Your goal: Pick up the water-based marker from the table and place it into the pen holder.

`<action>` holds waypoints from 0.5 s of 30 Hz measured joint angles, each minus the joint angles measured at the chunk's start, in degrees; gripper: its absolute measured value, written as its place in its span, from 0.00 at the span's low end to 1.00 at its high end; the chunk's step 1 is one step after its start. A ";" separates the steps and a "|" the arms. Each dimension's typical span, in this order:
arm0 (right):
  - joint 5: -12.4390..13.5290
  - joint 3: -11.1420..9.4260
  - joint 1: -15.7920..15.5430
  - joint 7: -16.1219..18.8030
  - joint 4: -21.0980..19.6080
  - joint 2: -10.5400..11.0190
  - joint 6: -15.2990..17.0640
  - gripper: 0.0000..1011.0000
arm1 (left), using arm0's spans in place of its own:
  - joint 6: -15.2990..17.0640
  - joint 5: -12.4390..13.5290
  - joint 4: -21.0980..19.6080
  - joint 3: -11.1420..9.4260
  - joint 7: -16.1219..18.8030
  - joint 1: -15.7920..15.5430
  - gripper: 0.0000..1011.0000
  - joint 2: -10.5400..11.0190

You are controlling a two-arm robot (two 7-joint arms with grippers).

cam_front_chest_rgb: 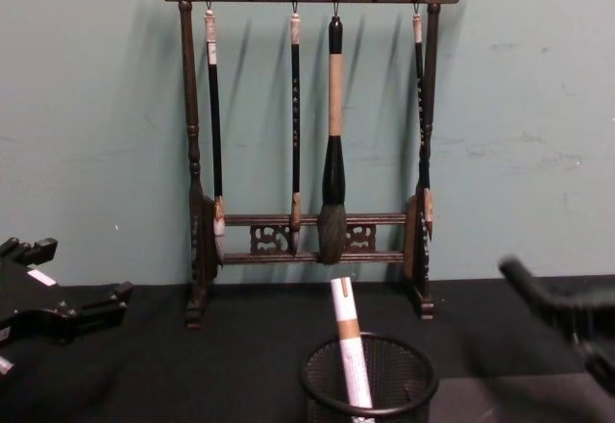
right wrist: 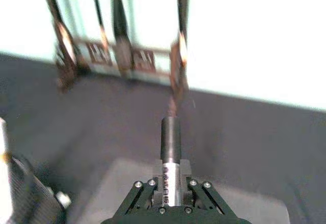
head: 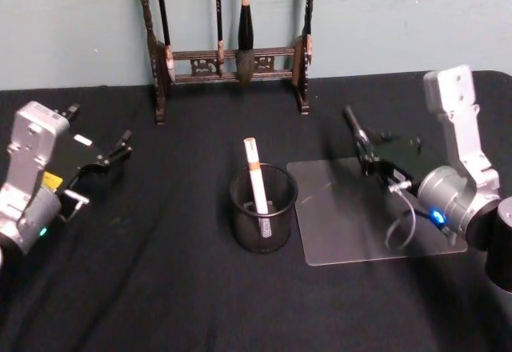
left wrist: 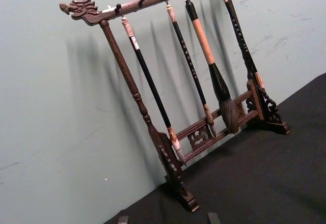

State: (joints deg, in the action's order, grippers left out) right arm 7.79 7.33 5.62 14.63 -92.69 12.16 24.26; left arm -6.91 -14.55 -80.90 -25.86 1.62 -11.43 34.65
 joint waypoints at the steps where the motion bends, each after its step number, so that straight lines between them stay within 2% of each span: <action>1: 0.56 -0.02 -0.27 0.46 -0.31 -0.15 -3.12 0.20 | 0.00 0.00 0.00 0.00 0.00 0.00 0.99 0.00; 3: 1.09 0.00 -0.50 0.97 -0.53 -0.26 -6.00 0.20 | 0.00 0.00 0.00 0.00 0.00 0.00 0.99 0.00; 6: 2.69 0.60 -0.99 3.10 -0.58 -0.51 -14.27 0.20 | 0.00 0.00 0.00 0.00 0.00 0.00 0.99 0.00; 8: 3.27 1.04 -1.07 4.23 -0.35 -0.50 -17.43 0.20 | 0.00 0.00 0.00 0.00 0.00 0.00 0.99 0.00; 9: 3.95 1.53 -1.07 5.57 -0.04 -0.46 -20.26 0.20 | 0.00 0.00 0.00 0.00 0.00 0.00 0.99 0.00; 13: 6.27 3.05 -0.55 9.34 1.35 -0.46 -26.42 0.20 | 0.00 0.00 0.00 0.00 0.00 0.00 0.99 0.00; 15: 7.07 3.57 -0.20 10.55 1.97 -0.53 -27.99 0.20 | 0.00 0.00 0.00 0.00 0.00 0.00 0.99 0.00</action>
State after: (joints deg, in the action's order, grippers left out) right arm 14.85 10.90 5.43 25.19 -90.72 11.63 -3.74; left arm -6.91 -14.55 -80.90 -25.86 1.62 -11.43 34.65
